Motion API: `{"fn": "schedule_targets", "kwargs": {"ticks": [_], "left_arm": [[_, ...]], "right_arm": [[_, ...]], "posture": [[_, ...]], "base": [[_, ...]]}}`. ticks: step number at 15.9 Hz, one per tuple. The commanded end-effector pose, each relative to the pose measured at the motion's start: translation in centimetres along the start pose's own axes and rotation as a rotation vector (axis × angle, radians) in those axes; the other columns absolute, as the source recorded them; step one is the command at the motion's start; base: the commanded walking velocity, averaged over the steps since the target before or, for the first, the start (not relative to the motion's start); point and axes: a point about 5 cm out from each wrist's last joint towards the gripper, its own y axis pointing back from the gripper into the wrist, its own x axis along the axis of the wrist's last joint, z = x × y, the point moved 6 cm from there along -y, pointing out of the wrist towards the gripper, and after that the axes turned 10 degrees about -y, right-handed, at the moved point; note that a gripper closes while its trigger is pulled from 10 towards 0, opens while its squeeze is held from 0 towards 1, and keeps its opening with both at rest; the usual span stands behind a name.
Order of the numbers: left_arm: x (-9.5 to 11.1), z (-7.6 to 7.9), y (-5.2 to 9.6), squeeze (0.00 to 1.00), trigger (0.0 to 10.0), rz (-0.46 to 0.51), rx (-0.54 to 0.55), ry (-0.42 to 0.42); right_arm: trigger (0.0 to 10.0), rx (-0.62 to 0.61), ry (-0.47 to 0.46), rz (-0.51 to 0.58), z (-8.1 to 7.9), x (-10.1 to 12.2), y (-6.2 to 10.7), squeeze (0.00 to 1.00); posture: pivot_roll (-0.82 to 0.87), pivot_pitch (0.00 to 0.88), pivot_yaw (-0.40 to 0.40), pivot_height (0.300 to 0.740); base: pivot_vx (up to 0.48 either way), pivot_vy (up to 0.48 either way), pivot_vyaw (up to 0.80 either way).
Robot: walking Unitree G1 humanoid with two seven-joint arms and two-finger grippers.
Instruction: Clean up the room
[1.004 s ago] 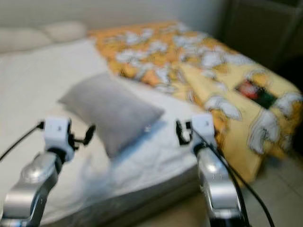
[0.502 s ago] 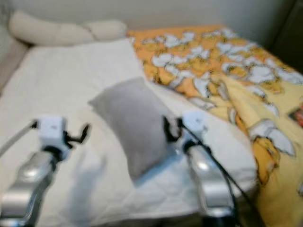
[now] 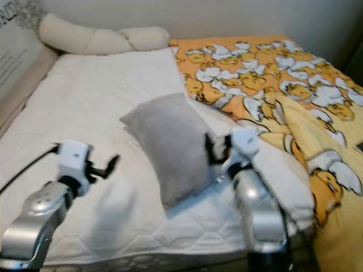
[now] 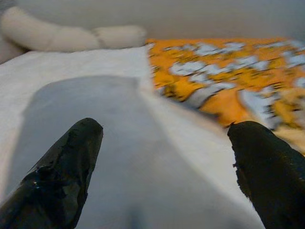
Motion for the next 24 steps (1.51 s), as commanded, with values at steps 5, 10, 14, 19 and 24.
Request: {"fn": "schedule_targets", "kwargs": {"ticks": [5,10,14,19,24], "left_arm": [[-0.4,1.5,-4.2,0.00,10.0,-0.073,-0.150,0.065],[-2.9,4.2,-9.1,0.00,10.0,-0.271,-0.143,0.066],[-2.8,9.0,-9.9,0.00,10.0,-0.295,-0.273,0.071],[0.5,12.0,-10.8,0.00,10.0,-0.181,-0.363,0.322],[1.9,11.8,-10.9,0.00,10.0,-0.099,-0.403,0.384]], "right_arm": [[10.0,-0.078,0.059,-0.107,3.4,-1.1,-3.7,1.00],[10.0,-0.131,0.043,-0.171,5.7,-1.9,-6.6,1.00],[10.0,0.046,0.093,-0.296,2.4,-4.5,-6.9,0.00],[10.0,0.196,-0.008,-0.332,-2.8,-6.9,-6.3,0.00],[10.0,0.284,-0.082,-0.351,-6.4,-8.0,-5.3,0.00]], "posture": [[-0.11,0.000,0.038,0.740],[-0.12,0.000,0.034,0.740],[-0.12,0.000,0.025,0.740],[-0.12,0.000,0.015,0.740],[-0.11,0.000,0.011,0.740]], "base": [[0.000,0.000,0.00],[0.000,0.000,0.00],[0.000,0.000,0.00],[0.000,0.000,0.00],[0.000,0.000,0.00]]}}
